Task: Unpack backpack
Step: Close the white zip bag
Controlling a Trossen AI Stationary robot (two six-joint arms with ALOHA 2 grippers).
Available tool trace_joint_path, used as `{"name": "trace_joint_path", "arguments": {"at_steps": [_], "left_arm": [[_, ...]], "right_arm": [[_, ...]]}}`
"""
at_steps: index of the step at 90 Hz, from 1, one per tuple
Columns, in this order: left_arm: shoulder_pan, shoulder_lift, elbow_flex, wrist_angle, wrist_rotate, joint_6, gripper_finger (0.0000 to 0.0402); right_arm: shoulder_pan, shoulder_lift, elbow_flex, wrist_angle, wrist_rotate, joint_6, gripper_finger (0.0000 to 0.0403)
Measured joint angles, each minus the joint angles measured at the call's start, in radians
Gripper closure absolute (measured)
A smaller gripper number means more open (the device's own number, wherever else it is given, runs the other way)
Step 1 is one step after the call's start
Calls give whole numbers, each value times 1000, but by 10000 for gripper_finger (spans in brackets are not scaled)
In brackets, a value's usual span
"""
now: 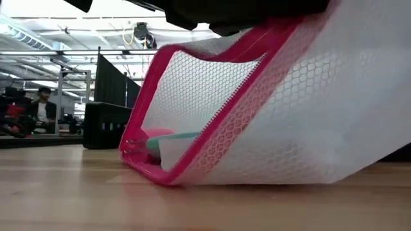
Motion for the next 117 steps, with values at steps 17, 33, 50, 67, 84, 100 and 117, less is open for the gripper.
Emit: {"name": "trace_joint_path", "arguments": {"at_steps": [17, 33, 50, 67, 84, 100, 117], "left_arm": [[-1, -3, 2, -6, -17, 0, 400], [-1, -3, 2, -11, -25, -1, 401], [-7, -6, 2, -27, -8, 2, 401], [-9, -6, 2, -28, -13, 2, 401], [-7, -6, 2, -27, -13, 2, 401], [-7, -12, 2, -26, -14, 0, 401], [-9, -21, 2, -26, -17, 4, 401]], "right_arm": [[8, -7, -1, -3, -10, 23, 306], [16, -9, -1, -23, -13, 34, 280], [31, -12, -3, -164, -22, 130, 275], [38, -13, -3, -179, -7, 164, 275], [31, -10, -3, -123, -8, 124, 275], [14, -4, -3, -49, -12, 63, 276], [8, -4, -3, -50, -16, 51, 332]]}}
